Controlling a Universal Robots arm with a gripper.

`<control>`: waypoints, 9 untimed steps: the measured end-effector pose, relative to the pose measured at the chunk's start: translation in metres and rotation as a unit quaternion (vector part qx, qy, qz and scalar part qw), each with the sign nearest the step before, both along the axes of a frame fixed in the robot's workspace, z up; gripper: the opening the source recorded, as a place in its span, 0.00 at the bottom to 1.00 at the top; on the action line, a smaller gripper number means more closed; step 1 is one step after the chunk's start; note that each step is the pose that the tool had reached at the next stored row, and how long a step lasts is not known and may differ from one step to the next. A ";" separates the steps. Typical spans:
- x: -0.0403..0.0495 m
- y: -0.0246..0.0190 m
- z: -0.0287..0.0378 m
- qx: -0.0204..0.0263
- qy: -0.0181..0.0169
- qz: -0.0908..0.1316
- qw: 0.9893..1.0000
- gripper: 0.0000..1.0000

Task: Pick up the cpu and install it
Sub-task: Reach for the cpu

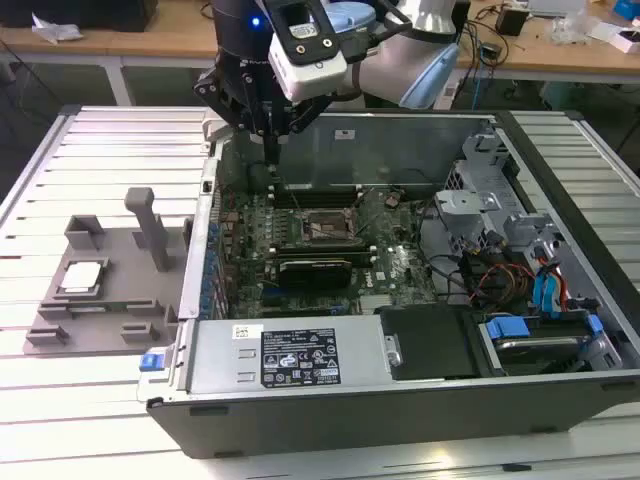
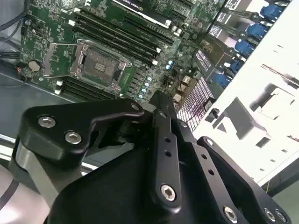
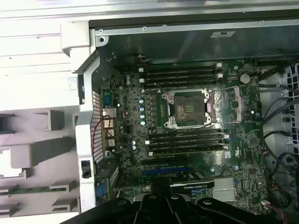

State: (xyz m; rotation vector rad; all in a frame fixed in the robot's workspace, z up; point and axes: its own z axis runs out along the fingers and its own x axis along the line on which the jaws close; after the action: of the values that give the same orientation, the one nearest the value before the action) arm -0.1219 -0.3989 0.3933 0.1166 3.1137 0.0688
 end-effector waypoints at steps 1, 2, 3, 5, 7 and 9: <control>-0.0027 0.0000 0.0001 0.000 0.000 0.000 1.000 0.11; -0.0091 0.0000 0.0000 0.000 0.000 0.000 1.000 0.11; -0.0130 0.0000 0.0000 0.000 0.000 0.000 1.000 0.11; -0.0193 0.0000 0.0000 0.000 0.000 0.000 1.000 0.11; -0.0246 0.0000 0.0000 0.000 0.000 0.000 1.000 0.11; -0.0300 0.0000 0.0000 0.000 0.000 0.000 1.000 0.11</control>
State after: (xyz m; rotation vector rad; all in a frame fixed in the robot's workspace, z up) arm -0.1519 -0.3989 0.3933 0.1165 3.1137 0.0688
